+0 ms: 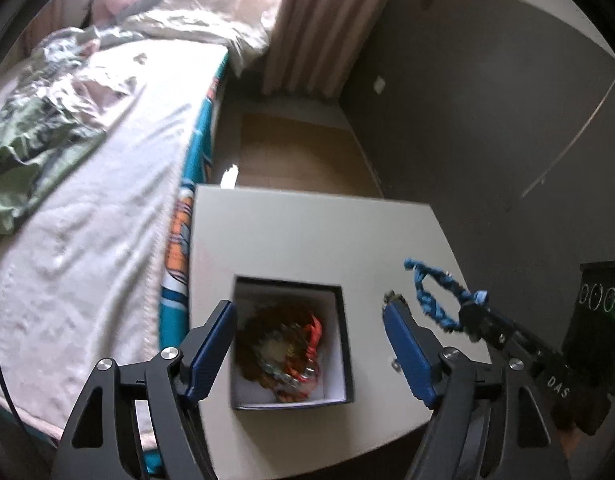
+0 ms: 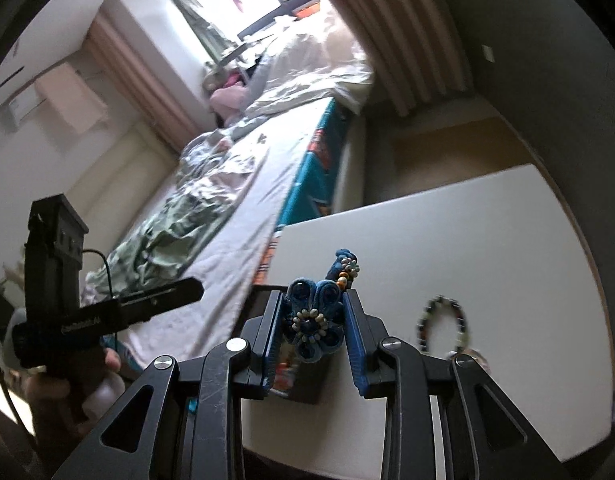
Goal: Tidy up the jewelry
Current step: 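Lower the blue flower pendant into the black box and open the right tool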
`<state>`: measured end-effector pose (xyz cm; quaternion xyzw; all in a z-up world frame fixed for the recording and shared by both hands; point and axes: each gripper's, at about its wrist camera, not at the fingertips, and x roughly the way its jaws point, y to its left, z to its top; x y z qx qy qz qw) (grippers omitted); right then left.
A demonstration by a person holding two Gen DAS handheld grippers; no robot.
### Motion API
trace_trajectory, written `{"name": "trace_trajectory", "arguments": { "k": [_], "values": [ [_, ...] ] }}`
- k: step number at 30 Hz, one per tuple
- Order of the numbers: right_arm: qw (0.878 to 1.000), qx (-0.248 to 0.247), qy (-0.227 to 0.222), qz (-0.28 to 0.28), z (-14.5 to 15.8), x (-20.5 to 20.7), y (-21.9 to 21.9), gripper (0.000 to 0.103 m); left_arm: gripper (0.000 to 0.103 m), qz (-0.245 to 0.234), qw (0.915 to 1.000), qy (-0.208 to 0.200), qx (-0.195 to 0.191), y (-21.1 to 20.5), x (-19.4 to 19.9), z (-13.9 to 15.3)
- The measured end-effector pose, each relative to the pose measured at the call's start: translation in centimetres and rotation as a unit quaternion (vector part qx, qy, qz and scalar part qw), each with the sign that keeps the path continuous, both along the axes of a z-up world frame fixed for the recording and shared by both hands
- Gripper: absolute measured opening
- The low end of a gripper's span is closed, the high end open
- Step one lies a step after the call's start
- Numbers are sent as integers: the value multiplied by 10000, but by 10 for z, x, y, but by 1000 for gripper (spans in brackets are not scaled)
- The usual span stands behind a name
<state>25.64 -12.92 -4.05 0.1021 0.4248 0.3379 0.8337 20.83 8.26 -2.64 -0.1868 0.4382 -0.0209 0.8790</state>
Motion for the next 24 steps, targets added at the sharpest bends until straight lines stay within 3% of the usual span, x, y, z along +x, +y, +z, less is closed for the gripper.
{"name": "trace_trajectory", "arguments": {
  "k": [9, 10, 12, 15, 20, 24],
  "values": [
    [9983, -40, -19, 586, 4, -10, 51, 33, 77, 350, 9994, -20, -24, 36, -16, 7],
    [9977, -110, 84, 658, 0, -8, 58, 37, 77, 370, 9993, -26, -27, 39, -18, 8],
    [9975, -181, 319, 596, -7, -3, 59, 58, 77, 400, 9992, -30, 20, 42, -21, 11],
    [9985, 40, 349, 421, -13, -3, 43, 74, 77, 331, 9993, -121, 136, 41, -29, 16],
    [9986, -101, 480, 174, -29, -9, 15, 76, 80, 190, 9991, -169, 339, 31, -30, 19],
    [9986, -205, 481, 53, -23, -12, -3, 76, 80, 22, 9995, -107, 284, 14, -23, 13]
  ]
}}
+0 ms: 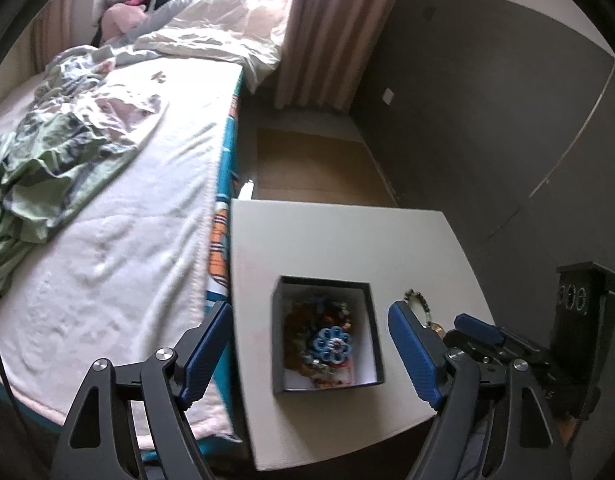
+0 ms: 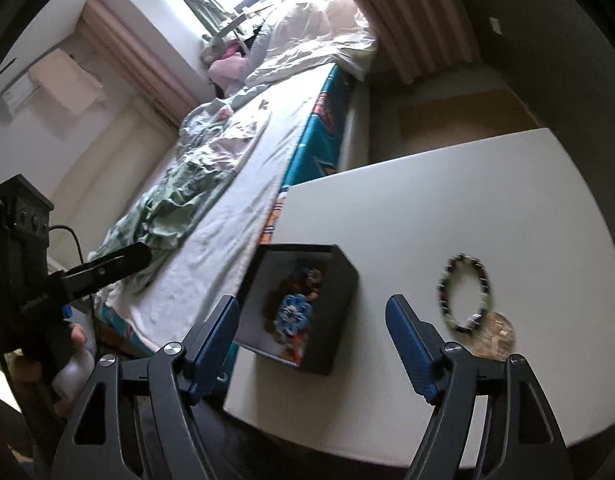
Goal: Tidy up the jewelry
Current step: 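Lower the blue flower pendant into the black box and open the right tool, then grasp the black-and-green bead bracelet with the left tool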
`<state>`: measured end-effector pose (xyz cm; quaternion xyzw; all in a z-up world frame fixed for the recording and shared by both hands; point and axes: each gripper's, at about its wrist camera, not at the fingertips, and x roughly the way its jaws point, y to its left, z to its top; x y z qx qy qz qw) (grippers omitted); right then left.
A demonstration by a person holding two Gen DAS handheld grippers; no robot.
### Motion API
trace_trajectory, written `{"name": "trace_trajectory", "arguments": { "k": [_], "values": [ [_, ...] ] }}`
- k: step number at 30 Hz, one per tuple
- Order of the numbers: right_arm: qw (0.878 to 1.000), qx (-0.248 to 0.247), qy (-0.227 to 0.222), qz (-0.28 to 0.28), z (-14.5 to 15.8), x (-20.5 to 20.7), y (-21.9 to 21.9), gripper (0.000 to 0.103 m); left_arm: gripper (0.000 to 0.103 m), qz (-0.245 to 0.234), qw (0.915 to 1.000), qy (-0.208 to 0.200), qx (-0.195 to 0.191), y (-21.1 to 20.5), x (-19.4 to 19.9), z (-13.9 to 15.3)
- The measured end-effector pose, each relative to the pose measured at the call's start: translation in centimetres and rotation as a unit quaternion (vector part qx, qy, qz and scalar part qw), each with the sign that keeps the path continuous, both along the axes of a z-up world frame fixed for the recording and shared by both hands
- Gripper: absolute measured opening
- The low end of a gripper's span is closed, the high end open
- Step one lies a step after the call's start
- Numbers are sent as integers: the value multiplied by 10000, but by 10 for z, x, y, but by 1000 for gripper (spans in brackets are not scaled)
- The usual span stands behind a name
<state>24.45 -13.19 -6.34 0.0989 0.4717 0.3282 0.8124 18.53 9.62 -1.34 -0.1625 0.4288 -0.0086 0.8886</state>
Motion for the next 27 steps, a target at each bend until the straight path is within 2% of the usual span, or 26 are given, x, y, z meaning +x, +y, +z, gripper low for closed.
{"name": "trace_trajectory", "arguments": {
  "k": [5, 15, 22, 24, 27],
  "values": [
    [9995, 38, 101, -292, 6, 0, -31, 76, 80, -274, 9996, 83, -9, -27, 8, -6],
    [9926, -81, 483, -1111, -7, 11, -91, 76, 80, -816, 9963, 234, 120, -87, 33, -14],
    [9867, -13, 579, -1517, -13, 20, -124, 76, 80, -1068, 9933, 401, 182, -121, 56, -28],
    [9852, -25, 605, -1603, -15, 23, -131, 76, 79, -1112, 9925, 461, 228, -129, 62, -33],
    [9835, 11, 614, -1703, -16, 27, -141, 76, 69, -1219, 9901, 649, 253, -142, 75, -43]
  ]
}}
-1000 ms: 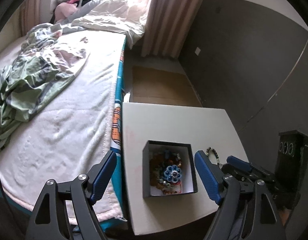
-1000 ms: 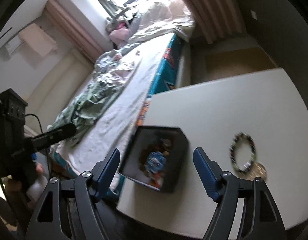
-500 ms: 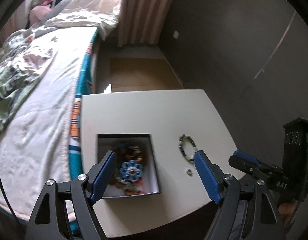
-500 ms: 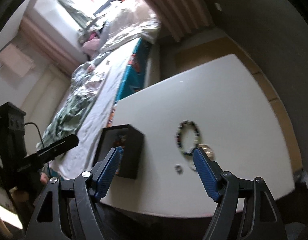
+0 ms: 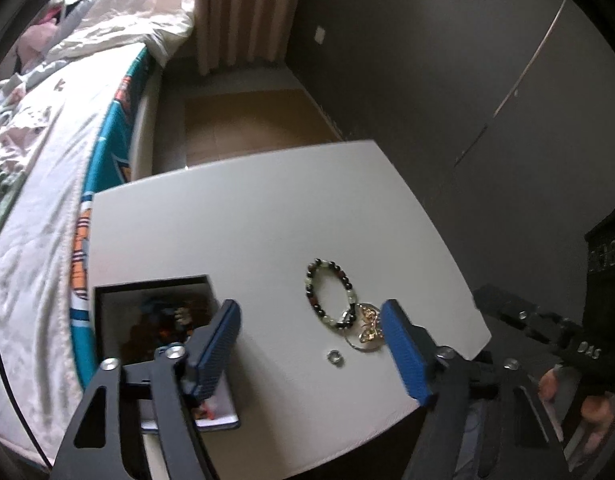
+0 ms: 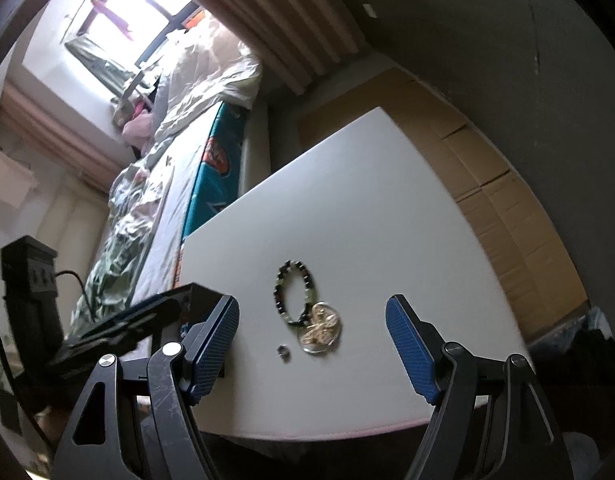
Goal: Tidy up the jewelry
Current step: 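Grasp the black-and-green bead bracelet with the left tool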
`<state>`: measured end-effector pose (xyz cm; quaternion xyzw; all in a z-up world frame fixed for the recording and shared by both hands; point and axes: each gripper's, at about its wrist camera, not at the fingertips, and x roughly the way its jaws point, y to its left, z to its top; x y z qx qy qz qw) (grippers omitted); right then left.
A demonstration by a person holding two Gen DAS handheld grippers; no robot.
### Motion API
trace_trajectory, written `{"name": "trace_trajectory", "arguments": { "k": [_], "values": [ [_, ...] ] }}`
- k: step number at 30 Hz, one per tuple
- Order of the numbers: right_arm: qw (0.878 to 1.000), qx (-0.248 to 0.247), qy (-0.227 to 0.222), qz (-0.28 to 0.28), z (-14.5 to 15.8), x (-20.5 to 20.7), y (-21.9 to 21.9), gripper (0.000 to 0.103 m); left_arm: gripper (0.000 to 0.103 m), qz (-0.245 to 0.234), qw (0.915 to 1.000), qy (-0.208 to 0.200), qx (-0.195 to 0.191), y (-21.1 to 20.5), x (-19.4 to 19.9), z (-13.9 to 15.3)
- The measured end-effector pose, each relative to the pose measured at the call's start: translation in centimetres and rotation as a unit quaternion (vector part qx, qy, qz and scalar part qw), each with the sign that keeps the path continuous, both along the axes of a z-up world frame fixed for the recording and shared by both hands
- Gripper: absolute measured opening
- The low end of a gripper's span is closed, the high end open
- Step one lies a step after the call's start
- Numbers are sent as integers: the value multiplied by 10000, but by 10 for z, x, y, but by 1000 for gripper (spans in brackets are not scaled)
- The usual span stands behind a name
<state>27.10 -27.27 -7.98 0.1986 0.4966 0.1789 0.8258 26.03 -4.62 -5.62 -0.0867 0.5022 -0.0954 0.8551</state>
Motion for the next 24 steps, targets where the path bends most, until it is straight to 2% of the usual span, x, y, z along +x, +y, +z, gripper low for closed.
{"name": "trace_trajectory", "arguments": {
  "k": [3, 5, 15, 17, 18, 24],
  "values": [
    [10000, -41, 25, -79, -2, 4, -5, 76, 64, -69, 9997, 241, 77, -13, 11, -13],
    [9999, -66, 43, -104, -3, 5, -8, 76, 57, -159, 9992, 356, 133, -22, 17, -22],
    [9996, -61, 96, -244, -8, 11, -21, 76, 45, -147, 9965, 746, 354, -41, 43, -59],
    [9996, -100, 123, -231, -9, 11, -20, 76, 30, -130, 9957, 807, 430, -44, 46, -66],
    [9996, -138, 131, -223, -9, 11, -19, 76, 28, -100, 9953, 843, 464, -45, 48, -70],
    [9995, -243, 105, -187, -8, 13, -14, 76, 27, -20, 9932, 1019, 570, -46, 56, -89]
  ]
}}
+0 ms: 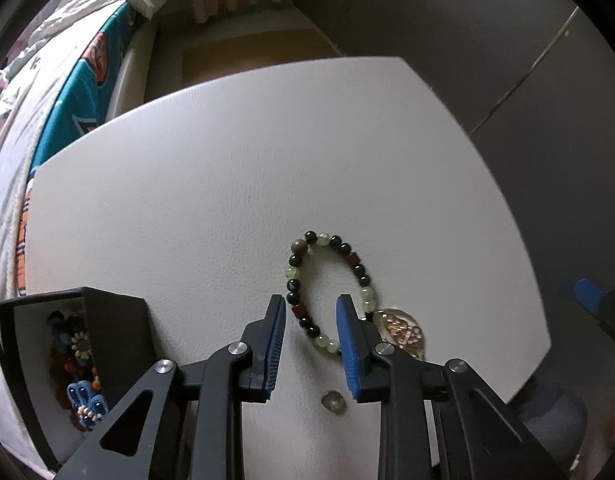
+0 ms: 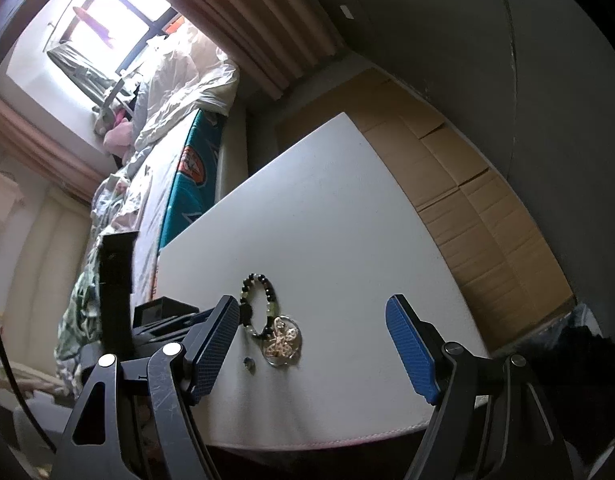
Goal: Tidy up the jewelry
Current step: 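Grasp the black-and-green bead bracelet with the left tool, then lift the bead bracelet with the left tool while the right tool grasps the gold butterfly pendant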
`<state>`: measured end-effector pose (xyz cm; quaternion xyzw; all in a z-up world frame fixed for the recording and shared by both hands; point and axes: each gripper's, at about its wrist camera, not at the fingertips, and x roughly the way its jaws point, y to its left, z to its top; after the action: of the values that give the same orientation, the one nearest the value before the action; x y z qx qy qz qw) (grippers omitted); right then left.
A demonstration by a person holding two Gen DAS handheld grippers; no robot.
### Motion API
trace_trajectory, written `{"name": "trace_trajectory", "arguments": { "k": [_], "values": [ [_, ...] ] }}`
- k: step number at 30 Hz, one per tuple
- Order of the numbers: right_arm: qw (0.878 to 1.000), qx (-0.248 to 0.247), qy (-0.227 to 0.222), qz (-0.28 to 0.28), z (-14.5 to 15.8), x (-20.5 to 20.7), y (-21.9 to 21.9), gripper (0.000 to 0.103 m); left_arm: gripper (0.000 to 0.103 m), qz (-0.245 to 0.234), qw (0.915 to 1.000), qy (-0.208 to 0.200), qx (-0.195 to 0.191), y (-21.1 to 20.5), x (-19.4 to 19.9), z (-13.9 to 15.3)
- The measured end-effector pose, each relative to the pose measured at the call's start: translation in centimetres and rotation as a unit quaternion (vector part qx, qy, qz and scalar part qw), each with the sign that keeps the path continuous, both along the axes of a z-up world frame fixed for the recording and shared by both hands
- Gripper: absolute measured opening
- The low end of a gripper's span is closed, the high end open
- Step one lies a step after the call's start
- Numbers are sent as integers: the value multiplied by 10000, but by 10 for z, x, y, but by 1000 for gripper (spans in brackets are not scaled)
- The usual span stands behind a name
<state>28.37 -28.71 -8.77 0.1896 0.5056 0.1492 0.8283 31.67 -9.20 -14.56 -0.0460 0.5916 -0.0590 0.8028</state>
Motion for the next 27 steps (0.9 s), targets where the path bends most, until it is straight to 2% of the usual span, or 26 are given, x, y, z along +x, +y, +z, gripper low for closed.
{"name": "trace_trajectory", "arguments": {
  "k": [1, 3, 6, 13, 21, 24, 27],
  "values": [
    [10000, -27, 24, 7, -1, 1, 1, 76, 26, 13, 10000, 43, 44, 0, 1, -4],
    [9999, -92, 76, 31, -5, 1, 5, 76, 7, 93, 9998, -88, 169, 1, 0, -3],
    [9997, -164, 149, 115, -10, 3, 11, 76, 7, 171, 9998, -124, 33, 6, -3, 1],
    [9980, -121, 436, 451, -28, 5, 35, 73, 7, 82, 9987, -477, -183, 17, -19, 34],
    [9945, -158, 733, 738, -50, 7, 63, 34, 7, 87, 9962, -795, -334, 34, -35, 65],
    [9935, -241, 821, 750, -57, 9, 70, 26, 7, 145, 9953, -869, -394, 40, -43, 73],
    [9928, -300, 879, 751, -62, 11, 75, 25, 7, 168, 9944, -947, -430, 47, -51, 80]
  ]
}}
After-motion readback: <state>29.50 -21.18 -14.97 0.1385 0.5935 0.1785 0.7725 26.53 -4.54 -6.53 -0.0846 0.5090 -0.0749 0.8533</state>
